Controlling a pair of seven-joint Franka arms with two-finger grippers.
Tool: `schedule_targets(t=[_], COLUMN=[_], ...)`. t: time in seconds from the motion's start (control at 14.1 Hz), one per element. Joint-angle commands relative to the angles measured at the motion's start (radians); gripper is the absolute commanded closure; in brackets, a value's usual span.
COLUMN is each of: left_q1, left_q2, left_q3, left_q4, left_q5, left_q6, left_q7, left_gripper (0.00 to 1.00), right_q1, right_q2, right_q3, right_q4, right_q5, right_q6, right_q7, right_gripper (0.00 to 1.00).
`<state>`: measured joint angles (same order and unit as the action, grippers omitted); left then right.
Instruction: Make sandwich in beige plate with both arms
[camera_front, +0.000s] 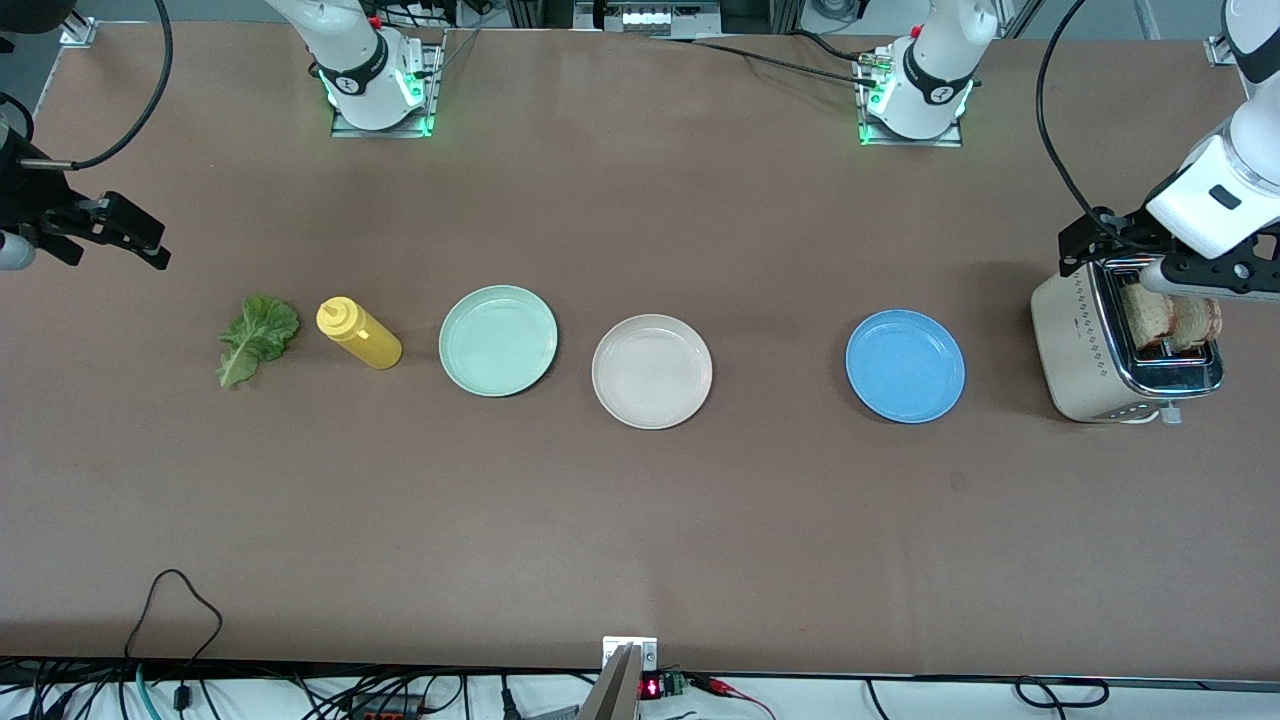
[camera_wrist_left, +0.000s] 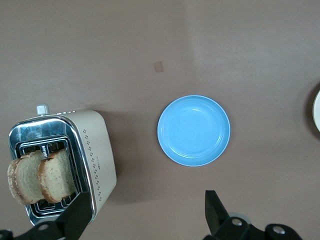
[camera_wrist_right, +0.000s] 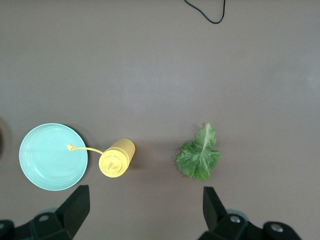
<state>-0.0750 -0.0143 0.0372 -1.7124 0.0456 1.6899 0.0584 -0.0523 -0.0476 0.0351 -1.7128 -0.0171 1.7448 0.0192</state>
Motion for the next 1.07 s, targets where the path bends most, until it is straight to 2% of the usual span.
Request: schedule_targets(t=[0.0, 0.71, 1.0], left_q1=[0.009, 0.009, 0.012], left_q2=[-0.004, 0.004, 0.019], left_q3=[-0.005, -0.005, 0.001], left_q4=[0.008, 0.01, 0.011], left_q5=[-0.02, -0.02, -0.018], left_q6=[-0.007, -0.009, -0.052], left_q7=[0.009, -0.002, -0.006], left_gripper=[0.0, 0.0, 0.0], right_q1=[-0.006, -0.006, -0.006], right_q2=[0.002, 0.0, 0.0], right_q3=[0.005, 0.005, 0.005], right_q4=[0.009, 0.009, 0.009], right_q5=[0.012, 0.012, 0.012], right_q6=[-0.013, -0.013, -0.013], right_q7=[-0.015, -0.015, -0.016], right_gripper=[0.0, 0.0, 0.0])
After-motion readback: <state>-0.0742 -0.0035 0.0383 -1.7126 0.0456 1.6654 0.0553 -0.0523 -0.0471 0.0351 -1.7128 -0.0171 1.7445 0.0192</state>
